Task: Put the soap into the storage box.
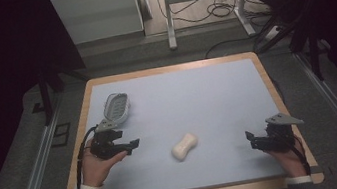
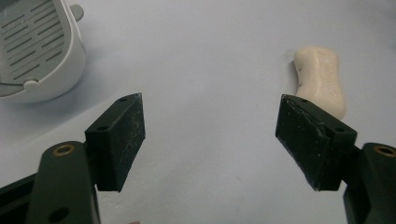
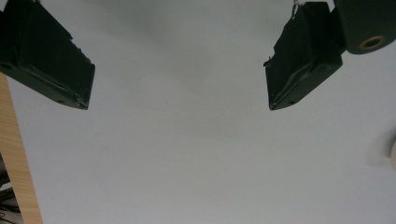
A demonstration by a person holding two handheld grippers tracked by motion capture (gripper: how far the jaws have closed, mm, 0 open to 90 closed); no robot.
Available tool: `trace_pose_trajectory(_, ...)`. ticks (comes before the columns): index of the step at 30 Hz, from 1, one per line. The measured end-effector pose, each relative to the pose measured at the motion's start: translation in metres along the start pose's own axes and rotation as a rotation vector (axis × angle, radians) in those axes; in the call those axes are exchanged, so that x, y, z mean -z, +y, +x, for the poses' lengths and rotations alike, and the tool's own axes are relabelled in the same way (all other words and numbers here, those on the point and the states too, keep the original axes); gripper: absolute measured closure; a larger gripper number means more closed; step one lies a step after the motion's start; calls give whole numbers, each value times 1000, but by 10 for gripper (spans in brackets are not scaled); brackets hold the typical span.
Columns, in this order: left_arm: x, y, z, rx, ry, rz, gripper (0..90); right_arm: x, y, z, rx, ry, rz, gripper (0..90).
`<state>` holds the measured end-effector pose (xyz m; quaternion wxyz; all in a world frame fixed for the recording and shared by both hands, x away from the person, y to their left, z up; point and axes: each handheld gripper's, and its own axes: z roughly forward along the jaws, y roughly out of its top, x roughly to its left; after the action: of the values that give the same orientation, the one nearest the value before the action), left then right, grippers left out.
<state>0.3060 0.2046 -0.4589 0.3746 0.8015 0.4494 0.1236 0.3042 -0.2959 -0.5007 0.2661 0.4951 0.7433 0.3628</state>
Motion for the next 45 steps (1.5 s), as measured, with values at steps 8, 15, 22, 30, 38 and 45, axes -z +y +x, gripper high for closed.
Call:
trace_pose_trajectory(8,5,10,-5,-12,5,-8,231,1,0,-2,-2,-2,-1,80)
trace_pose_trajectory(15,3,16,-9,-26,4,6,232,3,0,-2,-9,-8,-4,82)
trace_pose_trajectory(22,-3,21,-12,-42,-4,26,232,4,0,-3,-10,-9,-4,83)
trace_pose_trajectory(30,-10,24,-19,-60,-19,51,233,8,0,-4,-17,-11,-7,84)
trace_pose_trajectory(38,-25,35,-31,-96,-34,81,233,9,0,-6,-15,-13,-8,84)
trace_pose_trajectory(45,-39,43,-43,-124,-54,112,233,9,-1,-7,-18,-12,-6,84)
